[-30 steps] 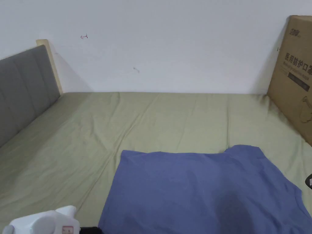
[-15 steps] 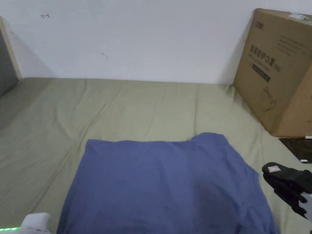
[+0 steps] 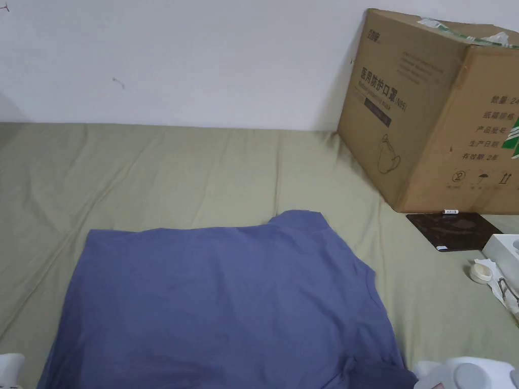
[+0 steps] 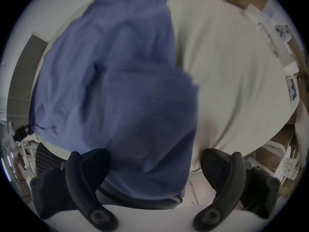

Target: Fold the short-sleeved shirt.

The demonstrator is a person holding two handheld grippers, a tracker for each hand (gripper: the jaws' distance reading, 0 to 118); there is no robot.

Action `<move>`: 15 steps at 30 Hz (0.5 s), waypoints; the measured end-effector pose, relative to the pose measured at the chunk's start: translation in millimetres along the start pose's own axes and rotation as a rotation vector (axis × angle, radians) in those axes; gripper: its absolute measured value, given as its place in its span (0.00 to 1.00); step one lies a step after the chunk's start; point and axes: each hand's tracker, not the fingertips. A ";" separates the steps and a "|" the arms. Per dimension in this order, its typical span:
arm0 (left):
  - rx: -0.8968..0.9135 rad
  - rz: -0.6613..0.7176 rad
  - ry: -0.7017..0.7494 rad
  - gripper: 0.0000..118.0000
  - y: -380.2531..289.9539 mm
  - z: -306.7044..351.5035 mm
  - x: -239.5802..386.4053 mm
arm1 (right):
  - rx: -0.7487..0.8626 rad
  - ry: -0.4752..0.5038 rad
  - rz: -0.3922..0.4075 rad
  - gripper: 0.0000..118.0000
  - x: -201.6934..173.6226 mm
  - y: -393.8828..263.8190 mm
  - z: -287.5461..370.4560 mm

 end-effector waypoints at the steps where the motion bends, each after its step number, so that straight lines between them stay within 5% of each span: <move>1: -0.005 0.004 0.003 0.02 -0.5 -0.2 -0.3 | 0.046 -0.070 0.049 0.92 -4.8 -2.5 2.7; 4: -0.015 0.013 0.012 0.02 -2.9 1.5 -2.6 | 0.071 -0.078 0.075 0.89 -14.7 -10.8 12.4; 6: -0.014 0.014 0.007 0.02 -3.2 3.2 -5.8 | 0.118 -0.118 0.114 0.64 -14.5 -12.9 23.3; 9: -0.012 0.014 0.001 0.02 -2.1 7.0 -7.4 | 0.127 -0.038 0.125 0.11 -5.4 -17.9 37.2; 10: -0.013 0.015 -0.005 0.02 -1.9 8.1 -7.8 | 0.128 0.072 0.097 0.06 -4.5 -17.6 41.2; 15: -0.012 0.005 -0.016 0.02 -0.8 18.7 -6.9 | 0.179 0.042 0.102 0.06 -9.4 -22.8 65.8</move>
